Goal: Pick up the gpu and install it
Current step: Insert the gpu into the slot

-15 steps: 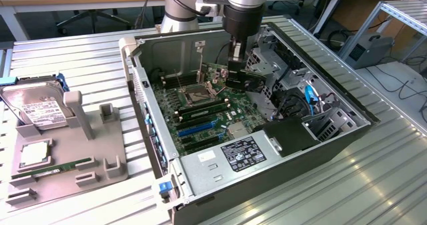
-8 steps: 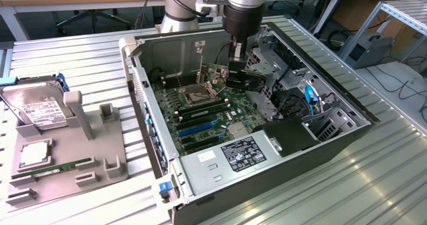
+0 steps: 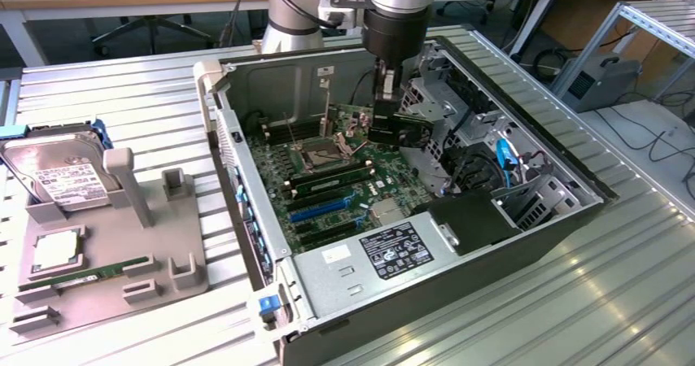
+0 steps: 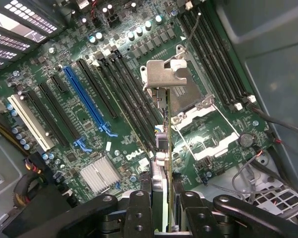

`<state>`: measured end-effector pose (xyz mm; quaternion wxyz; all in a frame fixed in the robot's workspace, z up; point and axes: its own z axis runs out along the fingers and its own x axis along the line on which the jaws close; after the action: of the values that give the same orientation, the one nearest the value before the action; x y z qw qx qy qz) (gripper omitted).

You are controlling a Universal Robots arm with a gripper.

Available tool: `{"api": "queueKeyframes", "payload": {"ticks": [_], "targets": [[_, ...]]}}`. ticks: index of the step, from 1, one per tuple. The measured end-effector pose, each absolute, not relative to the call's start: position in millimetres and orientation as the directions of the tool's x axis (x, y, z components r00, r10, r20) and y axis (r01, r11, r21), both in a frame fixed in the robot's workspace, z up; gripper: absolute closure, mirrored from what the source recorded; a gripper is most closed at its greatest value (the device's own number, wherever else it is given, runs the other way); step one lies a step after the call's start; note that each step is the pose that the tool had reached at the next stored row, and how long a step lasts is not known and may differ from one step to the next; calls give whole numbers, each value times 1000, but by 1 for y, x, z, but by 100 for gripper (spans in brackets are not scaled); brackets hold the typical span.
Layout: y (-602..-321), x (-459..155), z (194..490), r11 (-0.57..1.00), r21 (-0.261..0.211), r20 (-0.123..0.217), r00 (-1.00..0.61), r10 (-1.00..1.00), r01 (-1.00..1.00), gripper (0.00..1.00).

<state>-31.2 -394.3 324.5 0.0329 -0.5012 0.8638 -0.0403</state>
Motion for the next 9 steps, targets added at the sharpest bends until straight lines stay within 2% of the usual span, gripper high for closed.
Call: {"api": "queueKeyframes", "payload": {"ticks": [9], "targets": [[-394, -31, 324, 465, -104, -15, -466, -885, -879, 73]]}}
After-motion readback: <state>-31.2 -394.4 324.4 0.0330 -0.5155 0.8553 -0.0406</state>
